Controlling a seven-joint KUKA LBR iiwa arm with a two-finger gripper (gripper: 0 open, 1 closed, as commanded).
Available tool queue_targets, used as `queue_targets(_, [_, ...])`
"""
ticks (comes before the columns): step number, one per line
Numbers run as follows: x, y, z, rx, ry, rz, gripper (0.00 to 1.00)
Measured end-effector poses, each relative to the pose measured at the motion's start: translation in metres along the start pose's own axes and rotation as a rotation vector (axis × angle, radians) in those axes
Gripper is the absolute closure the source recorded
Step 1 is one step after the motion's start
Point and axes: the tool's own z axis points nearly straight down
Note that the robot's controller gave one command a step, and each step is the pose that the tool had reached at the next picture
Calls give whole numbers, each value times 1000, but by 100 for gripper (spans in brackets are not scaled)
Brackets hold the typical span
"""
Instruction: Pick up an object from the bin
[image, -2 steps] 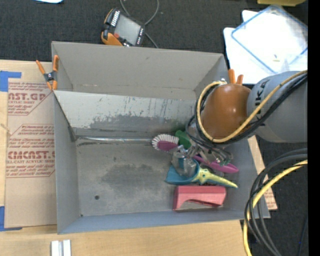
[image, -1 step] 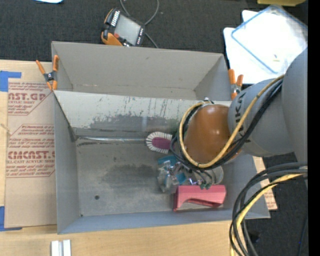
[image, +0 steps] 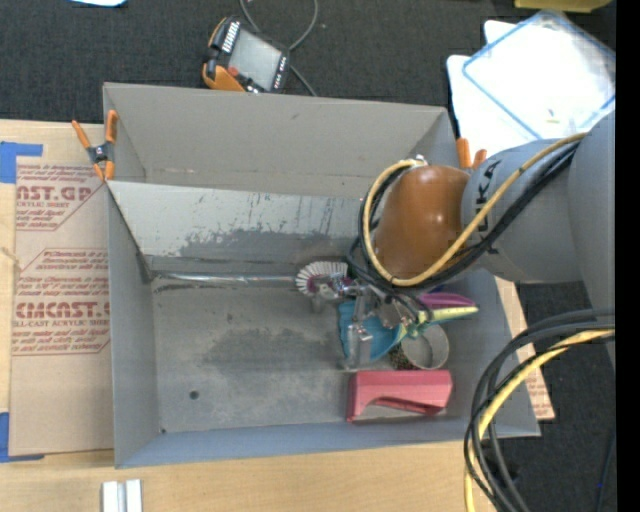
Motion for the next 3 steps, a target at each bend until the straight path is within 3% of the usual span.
queue_targets(1, [0,-1,0,-2,1,0,0])
queue_targets(2, [21,-28,-3,-3,-9,-9,0])
queue_targets(3, [11,-47,-3,-26,13,296,0])
